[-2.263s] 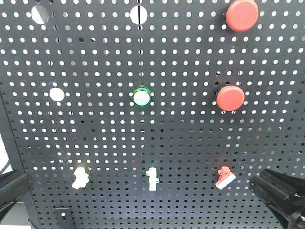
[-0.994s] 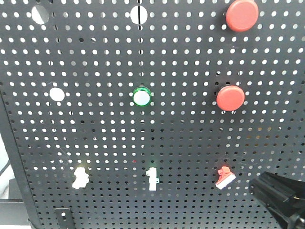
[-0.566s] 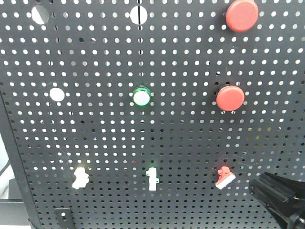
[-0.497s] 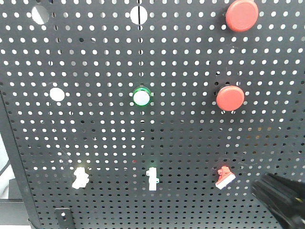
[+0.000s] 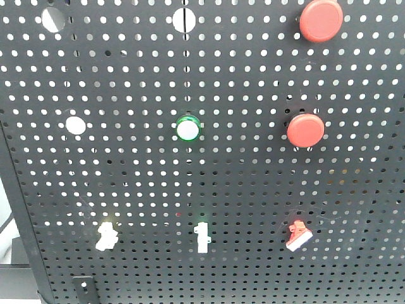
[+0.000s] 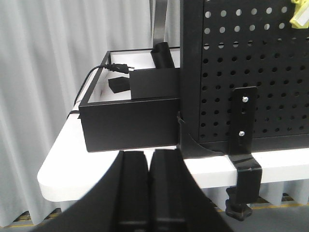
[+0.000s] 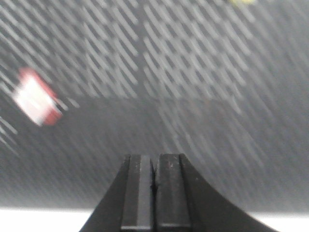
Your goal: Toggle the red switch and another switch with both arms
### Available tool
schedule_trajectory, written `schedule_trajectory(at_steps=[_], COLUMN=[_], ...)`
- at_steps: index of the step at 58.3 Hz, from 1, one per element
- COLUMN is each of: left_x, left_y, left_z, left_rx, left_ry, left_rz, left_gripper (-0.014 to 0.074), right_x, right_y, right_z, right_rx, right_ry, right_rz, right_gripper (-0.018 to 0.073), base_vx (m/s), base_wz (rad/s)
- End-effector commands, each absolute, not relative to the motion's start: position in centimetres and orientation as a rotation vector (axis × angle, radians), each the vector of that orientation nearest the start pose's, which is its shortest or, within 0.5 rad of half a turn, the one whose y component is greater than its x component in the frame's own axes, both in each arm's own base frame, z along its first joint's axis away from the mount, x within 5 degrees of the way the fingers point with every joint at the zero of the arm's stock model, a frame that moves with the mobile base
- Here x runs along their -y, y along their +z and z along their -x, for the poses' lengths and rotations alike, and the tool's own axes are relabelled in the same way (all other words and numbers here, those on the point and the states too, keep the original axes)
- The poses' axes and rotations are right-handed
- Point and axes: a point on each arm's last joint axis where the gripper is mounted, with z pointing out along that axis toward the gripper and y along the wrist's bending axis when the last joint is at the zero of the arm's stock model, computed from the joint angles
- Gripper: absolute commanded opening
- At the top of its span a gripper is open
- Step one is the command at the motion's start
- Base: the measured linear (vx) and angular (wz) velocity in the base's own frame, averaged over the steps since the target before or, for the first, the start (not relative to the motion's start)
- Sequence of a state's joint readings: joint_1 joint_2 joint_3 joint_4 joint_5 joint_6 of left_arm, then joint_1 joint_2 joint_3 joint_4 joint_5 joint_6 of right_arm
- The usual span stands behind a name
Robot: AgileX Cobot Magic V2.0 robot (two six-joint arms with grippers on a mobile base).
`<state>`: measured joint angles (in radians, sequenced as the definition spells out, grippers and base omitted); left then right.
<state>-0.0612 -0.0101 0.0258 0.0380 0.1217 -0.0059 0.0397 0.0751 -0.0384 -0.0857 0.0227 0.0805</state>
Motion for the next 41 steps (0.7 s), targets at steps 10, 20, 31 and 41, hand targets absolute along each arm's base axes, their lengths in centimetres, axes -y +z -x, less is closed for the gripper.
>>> schedule_trajectory(at_steps=[10,20,31,41], left_x=[0.3,0.3,0.3,0.3], left_y=[19.5,19.4,19.4,19.4], left_z=[-5.7,-5.7,-5.7,-5.7], left_rx=[-1.551,-1.564,-1.568,-1.568], left_ry=[-0.03,-0.029,-0.029,-0.029], left_rz=[-0.063,-0.064,-0.064,-0.064], left_gripper=[0.0002,0.0002,0.0002,0.0002], right_x=[-0.1,-0.1,-0.1,-0.1], right_y=[20.0,19.8,19.8,19.8], right_z=[-5.6,-5.6,-5.6,-5.6], right_rx=[-1.518,-1.544,-1.544,-1.544], right_ry=[0.002,-0.004,-0.004,-0.004], right_rz=[0.025,0.028,0.028,0.028], right_gripper=[-0.0006,-0.0006,-0.0006,-0.0006], base_vx=[0.0,0.0,0.0,0.0], base_wz=[0.0,0.0,0.0,0.0])
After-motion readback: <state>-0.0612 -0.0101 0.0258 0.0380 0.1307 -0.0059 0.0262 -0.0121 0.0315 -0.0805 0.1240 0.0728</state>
